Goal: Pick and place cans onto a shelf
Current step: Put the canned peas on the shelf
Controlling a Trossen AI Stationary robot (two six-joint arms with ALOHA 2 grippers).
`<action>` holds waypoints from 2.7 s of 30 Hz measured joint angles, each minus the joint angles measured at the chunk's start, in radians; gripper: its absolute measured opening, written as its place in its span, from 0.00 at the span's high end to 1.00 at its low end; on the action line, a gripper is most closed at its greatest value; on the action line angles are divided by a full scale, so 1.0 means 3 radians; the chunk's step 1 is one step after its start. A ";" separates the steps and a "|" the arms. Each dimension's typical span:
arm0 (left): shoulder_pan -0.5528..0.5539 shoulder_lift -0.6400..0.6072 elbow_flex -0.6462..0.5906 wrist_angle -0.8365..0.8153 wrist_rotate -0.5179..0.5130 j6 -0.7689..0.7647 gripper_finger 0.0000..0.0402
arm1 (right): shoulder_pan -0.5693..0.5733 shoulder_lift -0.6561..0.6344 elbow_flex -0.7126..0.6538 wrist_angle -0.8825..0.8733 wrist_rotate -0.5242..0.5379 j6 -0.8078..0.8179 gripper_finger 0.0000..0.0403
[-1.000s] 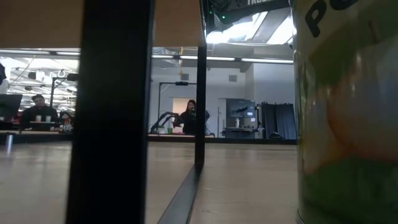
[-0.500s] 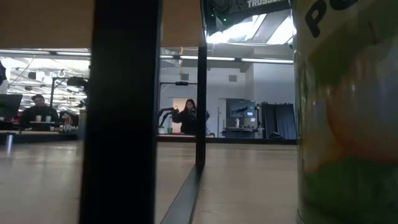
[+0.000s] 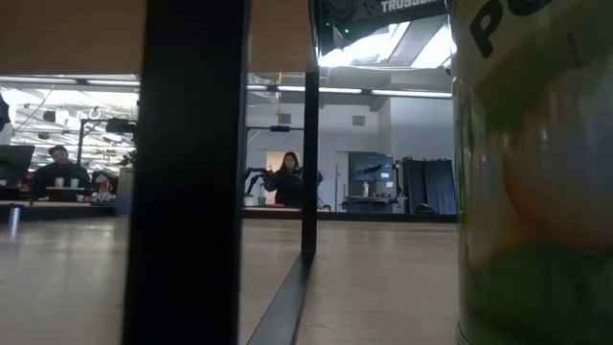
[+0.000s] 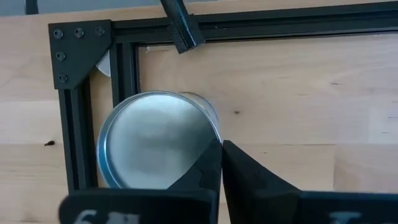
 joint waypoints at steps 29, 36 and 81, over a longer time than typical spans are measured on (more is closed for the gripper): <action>-0.1066 -0.1731 0.0001 -0.0258 0.0037 0.0245 1.00 | -0.0098 -0.0156 -0.0003 -0.0179 -0.0177 -0.0048 0.98; -0.1487 -0.2061 0.0001 -0.0255 0.0011 0.0581 1.00 | -0.0158 -0.0156 -0.0001 -0.0311 -0.0177 -0.0262 0.98; -0.2953 0.0544 0.1494 -0.0604 0.0435 0.1673 1.00 | -0.1090 -0.0854 0.0001 -0.1124 -0.0547 -0.0704 0.98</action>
